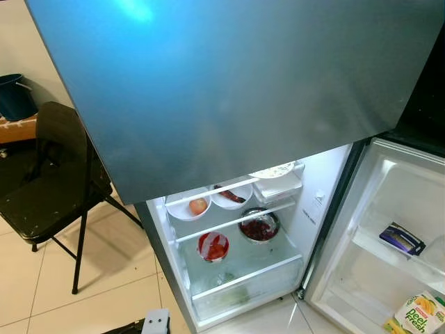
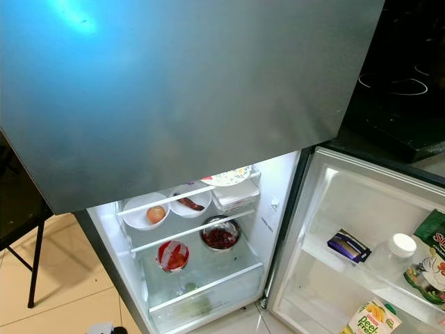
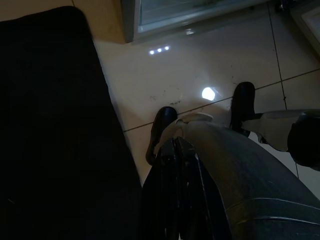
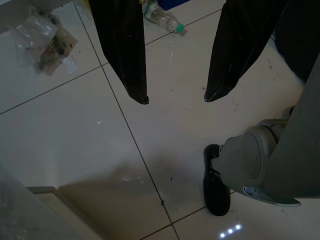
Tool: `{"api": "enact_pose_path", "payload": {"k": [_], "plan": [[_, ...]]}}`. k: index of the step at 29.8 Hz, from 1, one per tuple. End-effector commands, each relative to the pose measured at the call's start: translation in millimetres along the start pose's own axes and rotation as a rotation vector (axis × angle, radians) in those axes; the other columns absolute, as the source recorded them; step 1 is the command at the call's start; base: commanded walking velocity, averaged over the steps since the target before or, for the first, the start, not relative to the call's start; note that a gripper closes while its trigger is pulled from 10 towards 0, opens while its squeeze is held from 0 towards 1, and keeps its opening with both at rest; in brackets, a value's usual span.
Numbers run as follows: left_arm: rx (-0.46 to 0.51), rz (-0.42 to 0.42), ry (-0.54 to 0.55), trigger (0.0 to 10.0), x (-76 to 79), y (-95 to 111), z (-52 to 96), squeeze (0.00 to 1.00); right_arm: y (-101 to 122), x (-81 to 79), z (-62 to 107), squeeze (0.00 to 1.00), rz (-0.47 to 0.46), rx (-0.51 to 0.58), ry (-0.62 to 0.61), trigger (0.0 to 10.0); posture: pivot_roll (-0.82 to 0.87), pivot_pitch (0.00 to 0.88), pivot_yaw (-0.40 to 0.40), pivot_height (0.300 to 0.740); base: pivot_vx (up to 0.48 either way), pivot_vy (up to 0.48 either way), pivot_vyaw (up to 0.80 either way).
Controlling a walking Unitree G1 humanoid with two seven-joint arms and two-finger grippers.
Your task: Restocking fridge
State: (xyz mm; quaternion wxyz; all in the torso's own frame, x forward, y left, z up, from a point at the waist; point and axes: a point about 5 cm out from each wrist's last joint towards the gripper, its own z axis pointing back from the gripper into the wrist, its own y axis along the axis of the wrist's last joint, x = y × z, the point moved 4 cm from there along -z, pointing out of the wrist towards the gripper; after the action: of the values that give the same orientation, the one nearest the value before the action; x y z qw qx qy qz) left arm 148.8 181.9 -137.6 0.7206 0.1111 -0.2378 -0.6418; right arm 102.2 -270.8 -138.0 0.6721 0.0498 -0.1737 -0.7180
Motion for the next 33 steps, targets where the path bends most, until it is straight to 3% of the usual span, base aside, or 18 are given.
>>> {"api": "enact_pose_path", "payload": {"k": [1,12,15,33], "plan": [[-0.012,0.003,0.0,10.0,2.3,-2.5,-0.6,0.0,1.2,1.3,0.1,0.0,0.003,0.004,-0.002,10.0,0.0,0.0,-0.034,0.732,-0.48,0.0,0.0],[-0.008,0.003,-0.003,10.0,2.9,-2.2,-0.7,0.0,1.6,-0.6,-0.2,0.0,0.006,0.005,0.003,10.0,0.0,0.0,-0.035,0.732,-0.471,0.0,0.0],[0.002,0.035,0.009,10.0,0.1,-0.9,-0.2,0.0,1.6,-0.8,-0.2,0.0,0.006,0.004,0.004,10.0,0.0,0.0,-0.035,0.732,0.0,0.0,0.0],[0.006,0.031,0.01,10.0,0.4,-0.6,-0.3,0.0,1.6,-0.3,-0.1,0.0,0.008,0.004,0.005,10.0,0.0,0.0,-0.037,0.732,0.0,0.0,0.0]]}}
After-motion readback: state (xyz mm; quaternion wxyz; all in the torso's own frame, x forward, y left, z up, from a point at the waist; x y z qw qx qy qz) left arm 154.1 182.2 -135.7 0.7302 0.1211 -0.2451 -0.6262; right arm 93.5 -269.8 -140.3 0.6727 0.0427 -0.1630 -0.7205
